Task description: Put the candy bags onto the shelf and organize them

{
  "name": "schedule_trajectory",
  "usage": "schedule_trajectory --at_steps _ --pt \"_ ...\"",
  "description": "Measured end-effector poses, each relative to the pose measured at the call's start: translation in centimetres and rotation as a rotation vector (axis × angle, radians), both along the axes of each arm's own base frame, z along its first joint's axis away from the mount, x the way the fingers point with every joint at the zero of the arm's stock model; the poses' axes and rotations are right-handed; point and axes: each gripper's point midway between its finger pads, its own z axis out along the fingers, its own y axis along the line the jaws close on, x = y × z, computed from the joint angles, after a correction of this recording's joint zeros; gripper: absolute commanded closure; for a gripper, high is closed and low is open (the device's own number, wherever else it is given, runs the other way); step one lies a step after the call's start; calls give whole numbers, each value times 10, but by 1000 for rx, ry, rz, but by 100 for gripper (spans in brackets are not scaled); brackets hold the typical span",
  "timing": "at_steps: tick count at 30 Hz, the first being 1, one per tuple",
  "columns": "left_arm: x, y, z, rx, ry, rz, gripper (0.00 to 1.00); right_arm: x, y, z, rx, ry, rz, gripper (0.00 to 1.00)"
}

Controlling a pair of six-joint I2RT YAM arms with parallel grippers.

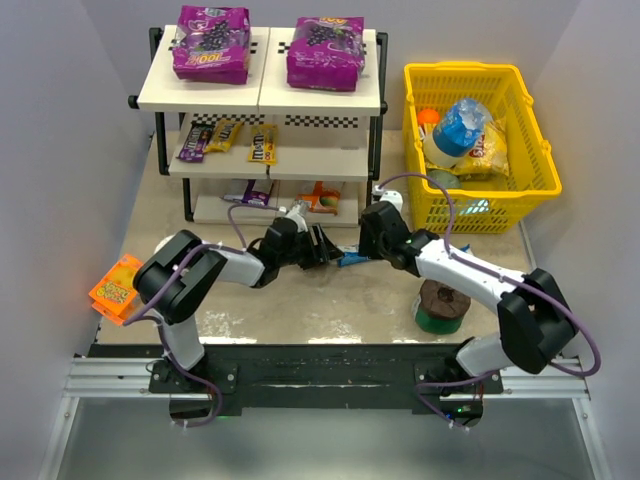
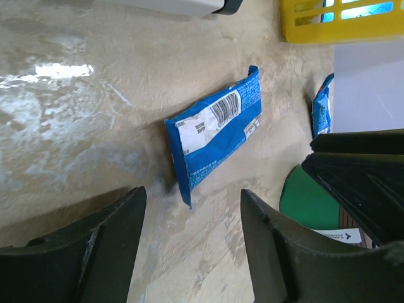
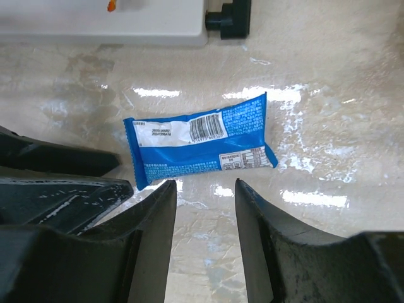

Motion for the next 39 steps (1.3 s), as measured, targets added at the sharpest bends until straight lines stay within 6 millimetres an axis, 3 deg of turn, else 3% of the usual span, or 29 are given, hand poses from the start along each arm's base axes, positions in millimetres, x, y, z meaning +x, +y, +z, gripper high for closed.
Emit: schedule_trajectory --at_steps 6,18,24,26,28,30,33,35,39 --pt "7 -12 -5 15 -3 9 48 -1 -1 -10 -18 22 -5 67" --pt "18 -20 -15 13 28 74 60 7 -4 -68 -73 125 -24 74" --pt "20 -22 -21 25 36 86 79 11 -4 -70 -65 122 -29 74" --pt "20 -22 -21 25 36 87 89 11 -4 -70 -64 121 -30 72" --pt "20 -23 -21 23 36 88 100 11 -4 -67 -60 116 -30 69" --pt "19 -23 -21 24 37 86 100 11 -4 -62 -55 111 -29 60" --pt "18 -23 -20 29 36 87 100 9 -5 -49 -37 97 -33 38" --pt "16 -22 -17 34 41 91 100 7 -6 -32 -12 70 -35 29" --pt "7 -16 6 21 35 108 100 -1 -9 25 78 -33 -22 25"
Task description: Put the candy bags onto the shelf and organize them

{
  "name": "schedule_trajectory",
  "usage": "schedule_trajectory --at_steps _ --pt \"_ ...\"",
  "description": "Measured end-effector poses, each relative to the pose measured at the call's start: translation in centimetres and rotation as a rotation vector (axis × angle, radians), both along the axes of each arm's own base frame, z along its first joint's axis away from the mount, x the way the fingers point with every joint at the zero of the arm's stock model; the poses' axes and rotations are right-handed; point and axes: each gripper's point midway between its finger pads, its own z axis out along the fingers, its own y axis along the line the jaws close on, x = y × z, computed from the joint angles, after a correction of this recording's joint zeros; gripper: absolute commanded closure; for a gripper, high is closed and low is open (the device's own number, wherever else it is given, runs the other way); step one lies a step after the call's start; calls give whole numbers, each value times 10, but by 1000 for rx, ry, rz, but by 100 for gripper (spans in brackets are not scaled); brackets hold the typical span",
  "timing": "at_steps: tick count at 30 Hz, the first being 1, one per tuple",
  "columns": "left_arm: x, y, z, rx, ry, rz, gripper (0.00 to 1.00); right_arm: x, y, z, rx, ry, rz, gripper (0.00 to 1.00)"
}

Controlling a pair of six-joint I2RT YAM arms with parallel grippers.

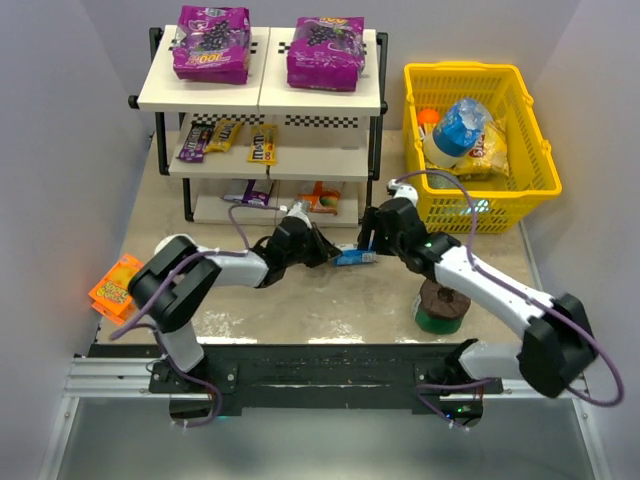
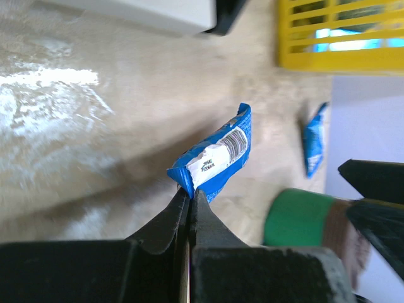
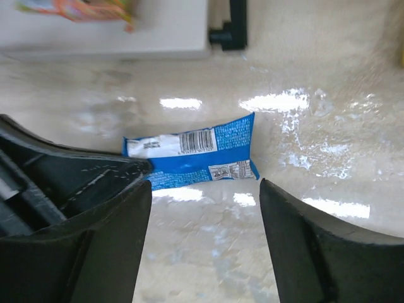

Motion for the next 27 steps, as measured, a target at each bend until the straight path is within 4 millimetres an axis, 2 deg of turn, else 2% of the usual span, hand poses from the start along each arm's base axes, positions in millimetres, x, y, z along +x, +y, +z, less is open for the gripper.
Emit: schedule_trajectory --at_steps 3,6,9,14,16,18,22,27 --pt "-5 6 37 -37 -43 23 100 -11 -5 42 71 -80 8 25" --pt "-9 13 86 -89 -113 55 100 -26 -11 70 119 -122 22 24" --pt "-16 27 139 -151 -197 93 100 -42 -19 92 157 -154 33 23" --pt "-32 55 199 -225 -289 160 100 -58 -26 115 196 -176 44 23" --pt "-35 66 216 -248 -318 198 100 -62 -26 122 208 -177 51 23" --pt "-34 75 225 -248 -333 238 100 -65 -27 126 214 -180 54 23" --pt "-19 88 240 -231 -344 352 100 -67 -28 130 222 -182 51 23" --pt "9 104 270 -257 -376 535 100 -68 -29 129 223 -175 46 23"
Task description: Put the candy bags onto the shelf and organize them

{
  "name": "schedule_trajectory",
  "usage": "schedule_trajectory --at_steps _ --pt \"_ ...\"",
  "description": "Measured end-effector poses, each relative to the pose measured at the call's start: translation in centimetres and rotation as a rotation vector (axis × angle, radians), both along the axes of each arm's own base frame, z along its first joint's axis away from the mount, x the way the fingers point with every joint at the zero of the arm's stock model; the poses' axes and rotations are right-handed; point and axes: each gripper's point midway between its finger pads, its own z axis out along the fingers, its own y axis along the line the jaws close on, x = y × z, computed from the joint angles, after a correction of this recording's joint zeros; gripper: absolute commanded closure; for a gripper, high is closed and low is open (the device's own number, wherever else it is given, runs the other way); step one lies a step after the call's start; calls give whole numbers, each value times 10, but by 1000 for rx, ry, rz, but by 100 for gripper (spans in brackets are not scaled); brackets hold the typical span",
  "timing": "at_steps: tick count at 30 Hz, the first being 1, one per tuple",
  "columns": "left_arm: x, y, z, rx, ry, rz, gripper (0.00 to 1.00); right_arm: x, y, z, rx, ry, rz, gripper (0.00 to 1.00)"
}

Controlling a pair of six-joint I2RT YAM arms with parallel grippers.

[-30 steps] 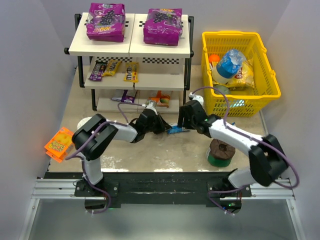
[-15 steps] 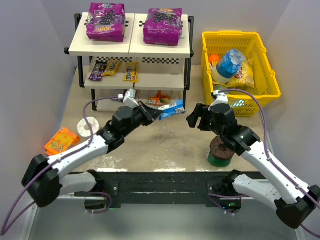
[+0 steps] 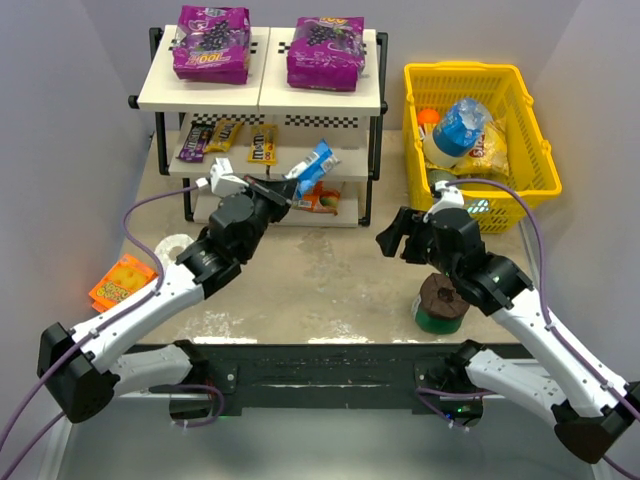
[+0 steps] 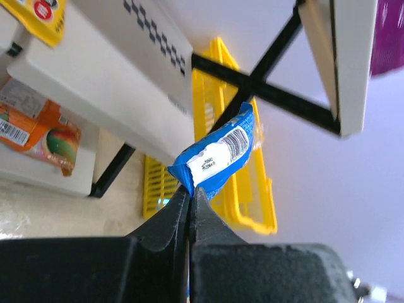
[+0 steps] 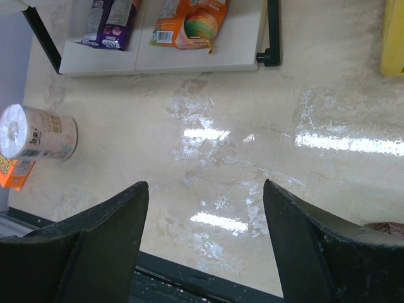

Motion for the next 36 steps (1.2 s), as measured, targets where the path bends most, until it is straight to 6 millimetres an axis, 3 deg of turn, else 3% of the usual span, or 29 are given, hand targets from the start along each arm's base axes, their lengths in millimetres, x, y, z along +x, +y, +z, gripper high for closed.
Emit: schedule_trajectory --at_steps 4,10,16,26,36 --pt "26 10 20 -70 -1 154 100 -3 -2 -1 -5 8 -2 23" --pt "61 14 24 -141 21 331 100 -5 -4 5 2 -2 -3 23" --pt "86 18 15 -189 56 483 100 -6 -5 5 -1 1 -3 22" --pt "105 25 -2 -205 91 632 100 -6 -7 3 -11 5 -12 22" --pt "127 23 -40 -176 171 690 100 -4 -9 3 -17 1 -25 22"
